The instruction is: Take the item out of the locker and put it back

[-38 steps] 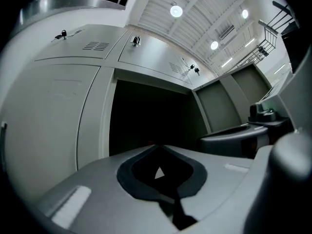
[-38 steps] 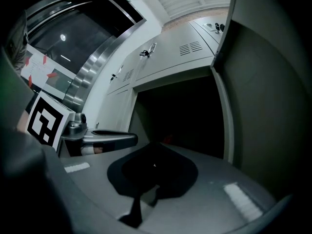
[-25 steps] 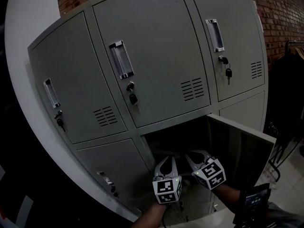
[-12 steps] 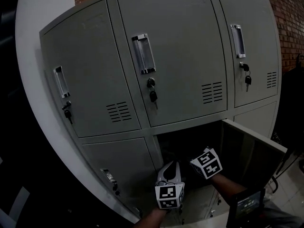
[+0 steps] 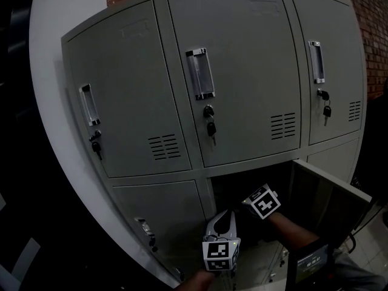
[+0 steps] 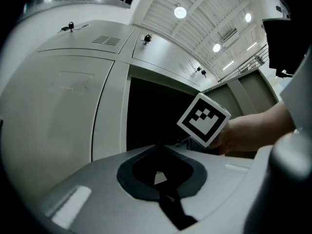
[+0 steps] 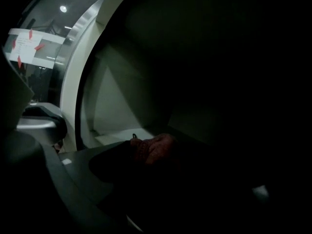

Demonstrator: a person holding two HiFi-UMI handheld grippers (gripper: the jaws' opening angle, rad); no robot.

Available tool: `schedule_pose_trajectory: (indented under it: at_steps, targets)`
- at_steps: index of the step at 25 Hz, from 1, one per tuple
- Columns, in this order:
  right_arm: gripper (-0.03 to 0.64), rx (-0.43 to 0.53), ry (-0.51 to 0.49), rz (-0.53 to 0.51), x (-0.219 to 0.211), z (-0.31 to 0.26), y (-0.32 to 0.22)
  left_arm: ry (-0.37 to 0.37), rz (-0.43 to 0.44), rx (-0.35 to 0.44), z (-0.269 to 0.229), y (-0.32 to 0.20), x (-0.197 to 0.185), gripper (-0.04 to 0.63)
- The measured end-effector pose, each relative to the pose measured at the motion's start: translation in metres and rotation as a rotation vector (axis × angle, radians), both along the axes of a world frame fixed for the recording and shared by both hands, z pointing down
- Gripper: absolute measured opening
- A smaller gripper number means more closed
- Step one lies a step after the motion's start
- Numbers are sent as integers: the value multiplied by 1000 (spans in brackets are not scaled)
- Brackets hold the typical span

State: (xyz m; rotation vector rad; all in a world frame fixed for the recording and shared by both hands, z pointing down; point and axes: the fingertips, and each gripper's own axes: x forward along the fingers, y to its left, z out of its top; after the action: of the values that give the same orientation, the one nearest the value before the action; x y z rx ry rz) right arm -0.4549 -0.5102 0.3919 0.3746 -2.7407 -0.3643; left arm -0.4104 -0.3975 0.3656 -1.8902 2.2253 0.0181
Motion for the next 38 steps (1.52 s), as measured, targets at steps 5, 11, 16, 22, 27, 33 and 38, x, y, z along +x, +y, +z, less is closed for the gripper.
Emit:
schedule_pose_trajectory:
  at_steps: [5, 11, 16, 22, 27, 33, 38]
  targets:
    - [181, 24, 112, -11, -2, 13, -1, 7, 4, -8, -1, 1, 0, -2]
    - [110, 107, 107, 23, 1, 10, -4, 11, 2, -5, -4, 7, -2, -2]
    - [106, 106, -7, 40, 14, -6, 6, 12, 4, -1, -6, 15, -2, -2]
    - [104, 92, -116, 81, 49, -30, 28, 22, 25, -2, -5, 20, 5, -3]
    - [103, 73, -171, 120, 90, -36, 55, 17, 52, 10, -7, 28, 19, -2]
    - [101, 43, -180, 172, 137, -24, 85, 77, 88, 11, 4, 40, 36, -3]
    - [101, 28, -195, 183, 173, -21, 109, 84, 91, -10, 12, 57, 63, -2]
